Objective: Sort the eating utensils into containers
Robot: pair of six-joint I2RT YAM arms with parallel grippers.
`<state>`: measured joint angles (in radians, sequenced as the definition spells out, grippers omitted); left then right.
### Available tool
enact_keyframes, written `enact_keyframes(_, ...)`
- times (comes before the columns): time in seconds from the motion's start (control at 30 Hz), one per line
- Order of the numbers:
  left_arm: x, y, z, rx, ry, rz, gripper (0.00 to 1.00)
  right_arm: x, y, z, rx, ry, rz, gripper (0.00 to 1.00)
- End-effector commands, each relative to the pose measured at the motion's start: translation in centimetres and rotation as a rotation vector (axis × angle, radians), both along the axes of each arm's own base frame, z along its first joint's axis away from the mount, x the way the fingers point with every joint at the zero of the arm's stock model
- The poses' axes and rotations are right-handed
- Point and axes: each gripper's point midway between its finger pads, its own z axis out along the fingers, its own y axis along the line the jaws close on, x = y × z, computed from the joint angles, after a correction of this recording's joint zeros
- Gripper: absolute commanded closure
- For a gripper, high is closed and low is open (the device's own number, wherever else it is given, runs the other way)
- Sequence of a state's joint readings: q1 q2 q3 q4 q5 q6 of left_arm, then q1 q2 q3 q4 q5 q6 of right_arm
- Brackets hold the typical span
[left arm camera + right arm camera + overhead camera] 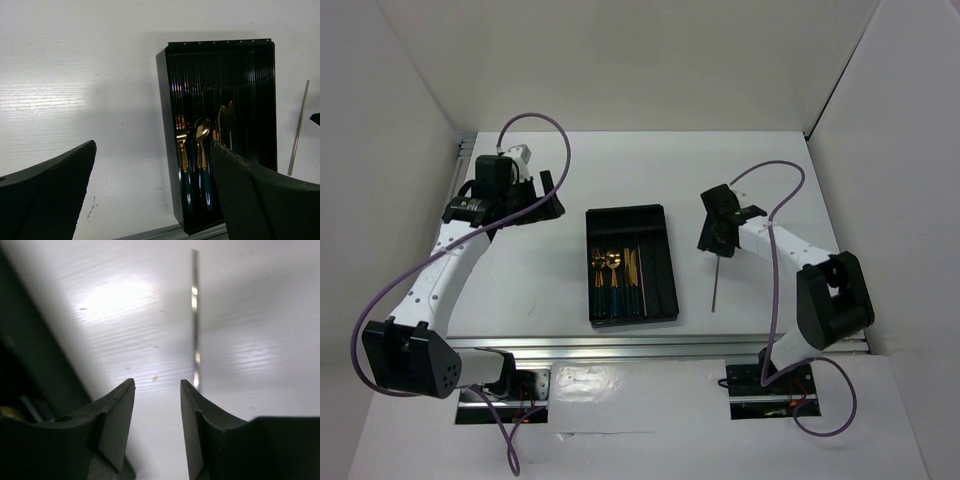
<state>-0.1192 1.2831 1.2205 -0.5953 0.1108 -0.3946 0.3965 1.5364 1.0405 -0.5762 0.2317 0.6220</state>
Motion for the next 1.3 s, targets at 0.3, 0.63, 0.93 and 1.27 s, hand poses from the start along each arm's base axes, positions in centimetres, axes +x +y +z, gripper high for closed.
enact_keyframes(0.3, 0.2, -0.2, 0.2, -0.007, -0.015, -0.022, 0.0, -3.0, -2.9, -5.9, -0.05, 0.156, -0.043, 0.55)
enact_keyframes(0.63, 0.3, 0.0, 0.2, -0.001, -0.016, -0.015, 0.0, -3.8, -2.6, -8.6, 0.041, 0.175, -0.012, 0.74)
enact_keyframes(0.93, 0.1, -0.2, 0.5, -0.008, -0.024, -0.022, 0.0, -4.3, -1.6, -10.8, 0.085, 0.217, 0.001, 1.0)
enact_keyframes(1.27, 0.0, -0.2, 0.8, -0.009, -0.033, -0.022, 0.0, 0.0, 0.0, -1.1, 0.144, 0.001, 0.08, 1.0)
